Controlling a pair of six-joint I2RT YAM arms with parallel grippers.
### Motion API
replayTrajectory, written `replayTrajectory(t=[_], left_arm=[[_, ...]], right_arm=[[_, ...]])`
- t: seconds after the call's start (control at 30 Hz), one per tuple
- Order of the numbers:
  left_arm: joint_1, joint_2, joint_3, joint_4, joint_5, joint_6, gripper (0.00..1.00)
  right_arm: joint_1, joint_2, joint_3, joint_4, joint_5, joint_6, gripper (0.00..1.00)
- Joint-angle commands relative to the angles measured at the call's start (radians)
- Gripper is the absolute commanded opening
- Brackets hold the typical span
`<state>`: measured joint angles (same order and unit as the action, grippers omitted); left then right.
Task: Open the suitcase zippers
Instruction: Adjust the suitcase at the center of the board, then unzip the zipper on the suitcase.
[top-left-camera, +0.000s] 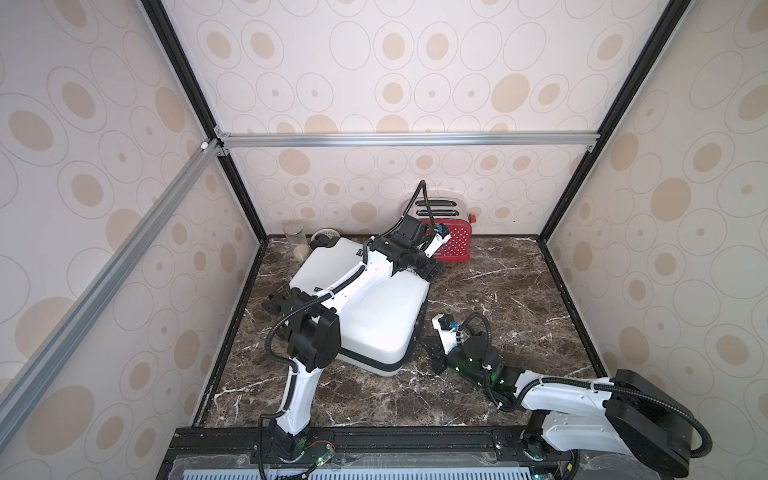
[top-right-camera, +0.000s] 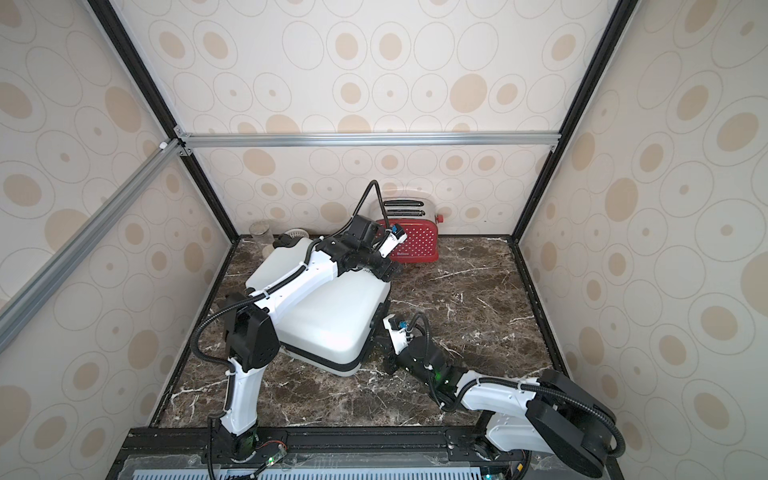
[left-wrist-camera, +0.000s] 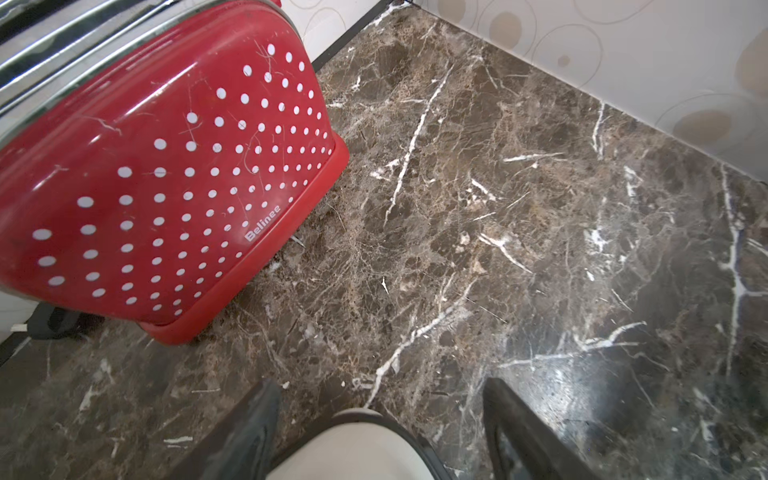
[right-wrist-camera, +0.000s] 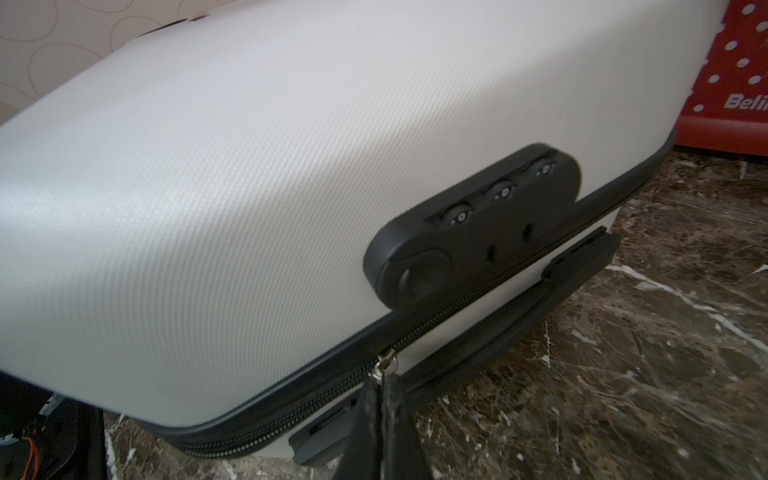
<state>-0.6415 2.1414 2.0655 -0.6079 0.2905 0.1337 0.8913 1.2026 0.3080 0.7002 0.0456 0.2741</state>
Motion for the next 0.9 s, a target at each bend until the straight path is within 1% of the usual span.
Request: replayTrajectory(t=[0.0,0.07,0.13,0.23,0.3,0.47,0.6,0.73,0.87], left_arm=[[-0.003,0.05,0.058,-0.262,-0.067,0.084,0.74],[-0.001,0.054,0.06,-0.313,-0.085,0.122,0.72],[0.0,0.035,0.026,-0.332,-0.077,0.156,0.7],[0.0,-0.018,-0.094,-0.281,-0.03,0.191,0.68],[0.001,-0.046,-0.162,-0.245,0.0,0.2,0.68],[0.007,-0.07,-0.236,-0.218,0.026,0.205,0.66],[0.017,-0.091,-0.285,-0.182,0.051,0.204,0.63],[0.024,-0.103,-0.317,-0.162,0.056,0.205,0.63],[0.026,-0.115,-0.336,-0.144,0.06,0.204,0.63]], right_arm=[[-0.001,-0.043,-0.012,0.012,0.051,-0.024,0.0],[-0.002,-0.048,-0.012,0.013,0.078,-0.025,0.0],[-0.017,-0.046,-0.016,0.021,0.117,-0.017,0.0],[-0.085,-0.031,-0.029,0.072,0.133,0.028,0.0],[-0.127,-0.014,-0.024,0.108,0.134,0.029,0.0],[-0.222,0.069,0.022,0.177,0.091,0.022,0.0],[-0.302,0.162,0.058,0.275,0.02,0.046,0.0],[-0.349,0.257,0.125,0.351,-0.041,0.071,0.0],[-0.39,0.376,0.195,0.441,-0.069,0.114,0.0]])
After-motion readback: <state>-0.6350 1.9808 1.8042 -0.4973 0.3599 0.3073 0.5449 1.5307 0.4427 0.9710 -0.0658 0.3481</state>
